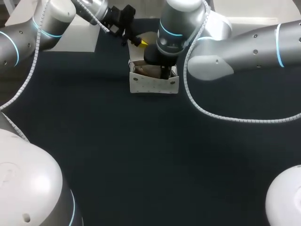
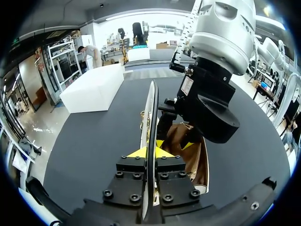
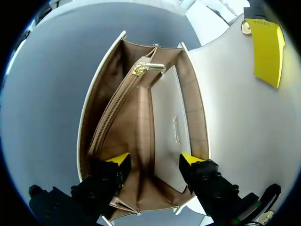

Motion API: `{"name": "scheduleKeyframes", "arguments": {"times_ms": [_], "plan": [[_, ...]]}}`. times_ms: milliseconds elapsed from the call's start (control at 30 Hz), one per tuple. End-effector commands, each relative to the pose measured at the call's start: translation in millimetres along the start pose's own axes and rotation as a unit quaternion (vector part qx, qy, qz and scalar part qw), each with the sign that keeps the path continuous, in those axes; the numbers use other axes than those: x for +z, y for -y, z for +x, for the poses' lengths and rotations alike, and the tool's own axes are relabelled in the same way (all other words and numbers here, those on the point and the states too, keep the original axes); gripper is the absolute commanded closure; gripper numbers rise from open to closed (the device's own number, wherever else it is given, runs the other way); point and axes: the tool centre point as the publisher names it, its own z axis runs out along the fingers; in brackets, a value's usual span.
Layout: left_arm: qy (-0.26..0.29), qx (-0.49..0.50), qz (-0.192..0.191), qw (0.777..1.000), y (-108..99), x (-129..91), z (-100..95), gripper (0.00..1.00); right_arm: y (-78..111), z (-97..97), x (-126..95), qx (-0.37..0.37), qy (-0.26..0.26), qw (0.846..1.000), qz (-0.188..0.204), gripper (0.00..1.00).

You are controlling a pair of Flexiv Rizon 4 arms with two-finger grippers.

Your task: Pick up the bag, open it, inspect its contents, close it, and place it on the opposite side

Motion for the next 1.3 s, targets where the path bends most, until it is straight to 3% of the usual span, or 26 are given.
{"name": "scheduleKeyframes", "arguments": {"times_ms": [33,633,667,700,733,767,800,1033,1300], "plan": [[-0.001,0.001,0.002,1.0,-1.7,2.6,-1.2,1.0,-2.2,-1.3,3.2,0.0,-0.002,1.0,0.004,0.0],[0.003,0.0,-0.004,1.0,-3.1,3.4,-1.4,1.0,-3.3,-5.0,-2.5,0.002,0.011,1.0,0.005,0.0],[0.003,0.0,-0.004,1.0,-2.9,3.0,-1.0,1.0,-3.5,-5.8,-4.2,0.002,0.014,1.0,0.005,0.02],[0.004,0.0,-0.004,1.0,-2.5,2.4,-0.6,1.0,-3.8,-6.8,-6.1,0.002,0.019,1.0,0.005,0.19],[0.004,0.0,-0.005,1.0,-2.2,1.9,-0.1,1.0,-4.0,-7.8,-8.5,0.003,0.024,1.0,0.005,0.28],[0.004,0.0,-0.006,1.0,-1.8,1.7,0.6,1.0,-4.4,-8.7,-11.5,0.005,0.029,1.0,0.005,0.48],[0.004,0.0,-0.006,1.0,-1.5,1.5,1.3,1.0,-4.7,-9.7,-14.9,0.006,0.035,0.999,0.006,0.53],[0.004,-0.009,-0.009,1.0,-8.9,7.2,-2.6,1.0,-4.9,-18.0,-41.8,0.024,0.091,0.996,0.009,0.61],[0.041,-0.01,-0.037,0.998,-21.0,14.3,-17.6,1.0,-2.5,-21.9,-65.5,0.044,0.137,0.989,0.011,0.64]]}}
